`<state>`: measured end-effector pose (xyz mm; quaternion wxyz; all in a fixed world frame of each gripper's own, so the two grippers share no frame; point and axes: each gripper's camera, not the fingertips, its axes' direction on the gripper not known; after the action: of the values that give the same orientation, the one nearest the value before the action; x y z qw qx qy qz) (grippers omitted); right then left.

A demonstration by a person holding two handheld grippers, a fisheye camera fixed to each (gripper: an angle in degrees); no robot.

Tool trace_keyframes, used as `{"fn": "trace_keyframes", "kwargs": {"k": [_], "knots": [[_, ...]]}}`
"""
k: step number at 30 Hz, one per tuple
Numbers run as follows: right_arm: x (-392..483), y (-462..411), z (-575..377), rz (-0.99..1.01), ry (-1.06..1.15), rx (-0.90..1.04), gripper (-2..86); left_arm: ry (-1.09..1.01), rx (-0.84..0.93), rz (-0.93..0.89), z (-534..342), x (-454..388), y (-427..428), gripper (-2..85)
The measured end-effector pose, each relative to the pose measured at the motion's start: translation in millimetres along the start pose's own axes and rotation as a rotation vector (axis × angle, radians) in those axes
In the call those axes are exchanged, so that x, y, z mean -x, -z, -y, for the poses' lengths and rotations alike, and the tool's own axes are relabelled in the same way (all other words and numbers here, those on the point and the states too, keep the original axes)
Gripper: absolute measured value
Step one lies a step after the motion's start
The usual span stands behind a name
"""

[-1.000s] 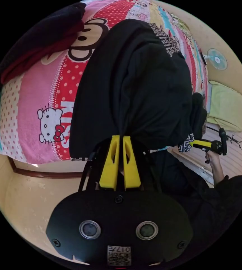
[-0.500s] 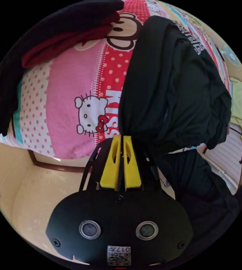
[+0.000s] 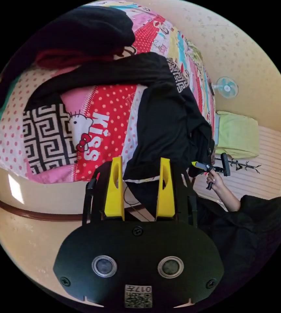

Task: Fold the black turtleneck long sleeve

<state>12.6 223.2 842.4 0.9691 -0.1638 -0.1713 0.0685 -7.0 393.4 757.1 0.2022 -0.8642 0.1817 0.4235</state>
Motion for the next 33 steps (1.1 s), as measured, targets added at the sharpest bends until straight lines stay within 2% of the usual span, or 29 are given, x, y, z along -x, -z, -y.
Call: {"fn": "trace_keyframes", "kwargs": {"k": [2,4,6,7,8,12,16,18,20,23,28,33], "knots": [[1.6,-8.3,9.5,0.027,-0.003,0.043,8.1,-0.007,0.163,0.022,18.9,0.2,-41.1,13.4],[6.9,3.8,13.4,0.064,0.048,0.081,6.0,-0.036,0.219,0.100,25.8,0.1,-34.0,8.6],[13.7,25.6,10.4,0.066,0.097,0.107,4.8,-0.090,0.247,-0.091,25.6,3.8,-10.2,5.9],[20.1,41.4,4.6,0.041,0.146,0.130,4.4,-0.114,0.276,-0.191,20.2,7.9,9.4,5.5],[26.7,54.7,-3.6,-0.008,0.184,0.162,4.2,-0.139,0.297,-0.216,11.2,11.2,29.7,5.4],[43.5,59.8,-28.3,-0.207,0.257,0.239,4.1,-0.143,0.332,-0.121,-20.1,31.3,59.8,5.6],[47.4,16.1,-23.4,-0.333,0.168,0.333,5.7,0.166,0.232,-0.226,-32.2,100.1,44.2,7.9],[59.1,18.5,-21.0,-0.392,0.158,0.326,6.4,0.297,0.062,-0.218,-38.3,129.3,69.5,12.0],[81.4,33.3,-20.8,-0.494,0.202,0.288,6.3,0.436,-0.189,-0.126,-51.0,161.7,115.4,13.4],[107.0,51.4,-16.9,-0.558,0.252,0.254,5.9,0.525,-0.328,-0.050,-48.9,192.3,145.3,14.1],[148.2,69.0,3.6,-0.550,0.294,0.236,5.3,0.635,-0.281,-0.145,-14.9,247.6,131.5,11.8],[185.5,79.1,12.2,-0.570,0.365,0.241,4.7,0.430,-0.215,-0.203,-28.5,268.2,181.2,1.9]]}}
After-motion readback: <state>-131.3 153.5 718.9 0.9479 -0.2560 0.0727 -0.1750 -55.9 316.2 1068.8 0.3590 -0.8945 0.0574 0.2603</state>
